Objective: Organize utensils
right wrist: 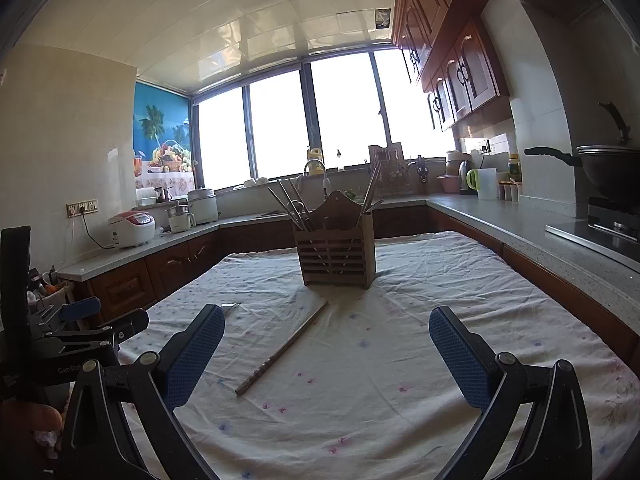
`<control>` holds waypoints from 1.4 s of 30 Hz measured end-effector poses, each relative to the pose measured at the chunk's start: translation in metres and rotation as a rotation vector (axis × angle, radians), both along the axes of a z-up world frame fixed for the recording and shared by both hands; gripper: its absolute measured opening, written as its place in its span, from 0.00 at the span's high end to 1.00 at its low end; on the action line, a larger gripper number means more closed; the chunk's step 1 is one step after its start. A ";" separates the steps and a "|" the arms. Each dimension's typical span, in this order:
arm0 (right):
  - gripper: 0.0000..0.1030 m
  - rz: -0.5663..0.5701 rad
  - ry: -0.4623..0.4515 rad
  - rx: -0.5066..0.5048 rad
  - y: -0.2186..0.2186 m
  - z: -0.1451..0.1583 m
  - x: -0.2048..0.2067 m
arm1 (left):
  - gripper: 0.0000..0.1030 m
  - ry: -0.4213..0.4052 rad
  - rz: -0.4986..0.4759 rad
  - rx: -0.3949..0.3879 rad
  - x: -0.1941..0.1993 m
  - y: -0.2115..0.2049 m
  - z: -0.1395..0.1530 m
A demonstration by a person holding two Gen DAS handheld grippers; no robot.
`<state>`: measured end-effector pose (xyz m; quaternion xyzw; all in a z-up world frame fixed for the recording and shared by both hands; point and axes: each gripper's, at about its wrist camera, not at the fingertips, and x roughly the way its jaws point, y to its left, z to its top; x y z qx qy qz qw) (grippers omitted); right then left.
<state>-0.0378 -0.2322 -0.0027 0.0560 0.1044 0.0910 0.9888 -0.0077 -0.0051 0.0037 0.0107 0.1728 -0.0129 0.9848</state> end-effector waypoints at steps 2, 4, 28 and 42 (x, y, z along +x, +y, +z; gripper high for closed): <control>0.00 0.002 0.000 0.000 0.001 0.002 0.000 | 0.00 0.002 -0.002 0.001 0.000 0.000 0.000; 0.00 0.006 -0.002 0.000 0.002 0.003 0.000 | 0.00 0.003 -0.005 0.002 0.000 -0.001 0.000; 0.00 0.015 0.012 0.005 0.002 0.004 0.007 | 0.00 0.025 -0.035 -0.005 0.009 -0.005 0.002; 0.00 0.013 0.037 0.014 0.000 0.003 0.015 | 0.00 0.047 -0.042 -0.013 0.019 -0.006 0.000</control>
